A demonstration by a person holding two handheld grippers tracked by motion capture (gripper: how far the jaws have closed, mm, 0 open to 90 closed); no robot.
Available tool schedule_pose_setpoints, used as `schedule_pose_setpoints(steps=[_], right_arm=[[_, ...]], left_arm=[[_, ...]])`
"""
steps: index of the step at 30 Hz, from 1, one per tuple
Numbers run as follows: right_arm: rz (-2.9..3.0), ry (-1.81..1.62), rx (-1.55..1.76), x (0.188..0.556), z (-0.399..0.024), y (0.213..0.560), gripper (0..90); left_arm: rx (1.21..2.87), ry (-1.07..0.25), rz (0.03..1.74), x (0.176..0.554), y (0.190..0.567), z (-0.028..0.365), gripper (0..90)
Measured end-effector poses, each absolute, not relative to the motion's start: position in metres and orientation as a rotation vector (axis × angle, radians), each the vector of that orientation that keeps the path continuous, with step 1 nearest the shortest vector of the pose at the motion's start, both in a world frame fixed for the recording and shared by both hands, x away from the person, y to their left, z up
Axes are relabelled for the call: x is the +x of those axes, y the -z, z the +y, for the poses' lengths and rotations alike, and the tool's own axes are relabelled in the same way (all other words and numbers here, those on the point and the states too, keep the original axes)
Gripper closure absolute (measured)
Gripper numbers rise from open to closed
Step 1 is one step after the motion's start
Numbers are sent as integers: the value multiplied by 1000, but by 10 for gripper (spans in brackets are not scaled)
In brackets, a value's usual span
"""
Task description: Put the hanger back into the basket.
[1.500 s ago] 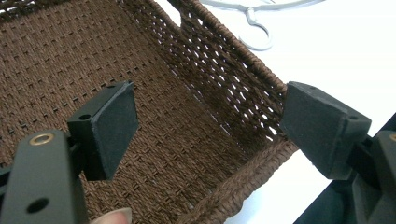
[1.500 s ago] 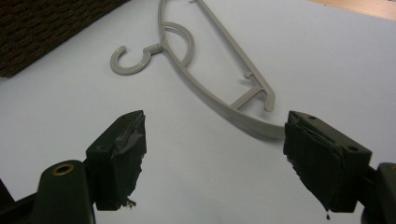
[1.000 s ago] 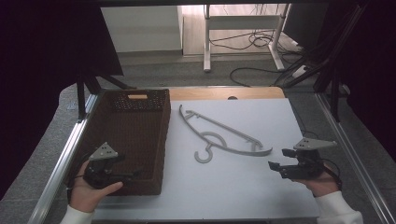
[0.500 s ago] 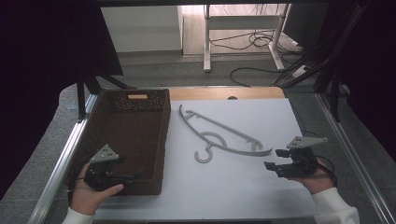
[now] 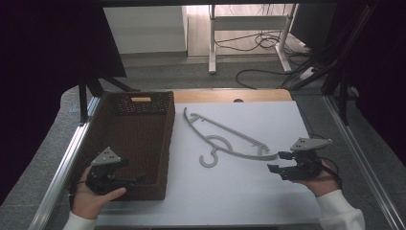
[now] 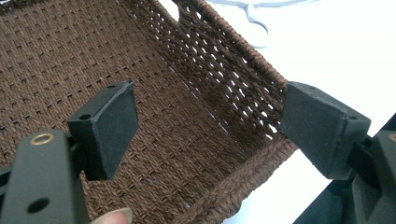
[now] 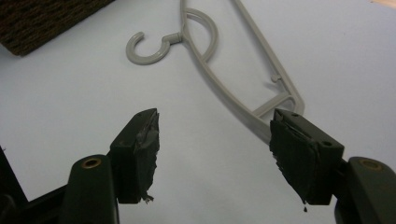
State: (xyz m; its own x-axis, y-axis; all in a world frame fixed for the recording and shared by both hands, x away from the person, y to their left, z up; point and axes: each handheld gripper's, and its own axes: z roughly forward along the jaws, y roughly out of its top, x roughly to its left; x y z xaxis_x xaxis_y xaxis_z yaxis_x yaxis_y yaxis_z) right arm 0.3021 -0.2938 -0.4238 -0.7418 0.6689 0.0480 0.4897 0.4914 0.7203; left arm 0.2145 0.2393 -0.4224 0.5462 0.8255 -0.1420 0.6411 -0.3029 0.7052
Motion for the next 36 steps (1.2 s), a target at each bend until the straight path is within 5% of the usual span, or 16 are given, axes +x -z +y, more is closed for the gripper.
schedule_pose_setpoints(steps=[21,36], right_arm=[[2531,-1085,887,324,-269,421,336],[2673,-942,846,359,-234,432,439]], left_arm=[[2032,-279,1164,217,422,235,192],[2032,-273,1173,218,424,234,193]])
